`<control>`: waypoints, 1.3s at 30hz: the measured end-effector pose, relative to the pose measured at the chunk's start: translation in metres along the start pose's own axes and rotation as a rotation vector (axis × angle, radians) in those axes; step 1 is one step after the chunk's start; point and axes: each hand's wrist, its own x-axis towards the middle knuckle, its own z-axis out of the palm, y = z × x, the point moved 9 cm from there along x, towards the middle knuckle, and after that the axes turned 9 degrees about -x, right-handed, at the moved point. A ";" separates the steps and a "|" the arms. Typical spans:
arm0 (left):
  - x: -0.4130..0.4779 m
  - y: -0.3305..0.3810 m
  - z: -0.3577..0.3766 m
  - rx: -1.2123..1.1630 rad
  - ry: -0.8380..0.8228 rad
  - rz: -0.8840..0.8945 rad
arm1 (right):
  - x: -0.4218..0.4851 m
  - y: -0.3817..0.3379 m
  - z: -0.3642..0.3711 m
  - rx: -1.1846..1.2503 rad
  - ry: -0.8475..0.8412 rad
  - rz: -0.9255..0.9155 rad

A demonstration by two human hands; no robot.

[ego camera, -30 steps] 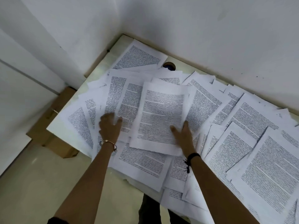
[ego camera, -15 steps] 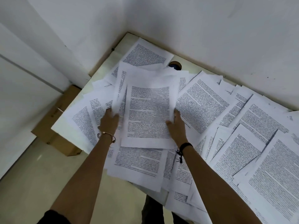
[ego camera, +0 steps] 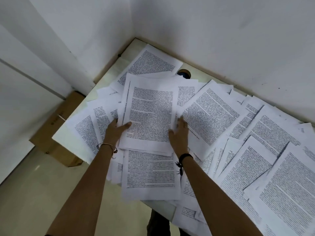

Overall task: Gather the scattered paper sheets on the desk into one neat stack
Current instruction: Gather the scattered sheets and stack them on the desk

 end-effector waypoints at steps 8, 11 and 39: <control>-0.012 0.019 0.021 0.054 -0.117 0.019 | -0.010 -0.003 -0.004 0.056 -0.005 -0.013; -0.014 0.034 0.012 0.043 -0.118 0.073 | -0.013 -0.004 -0.003 0.123 -0.115 -0.020; -0.054 0.053 0.056 -0.322 -0.357 -0.053 | -0.028 -0.018 -0.031 0.863 -0.589 0.058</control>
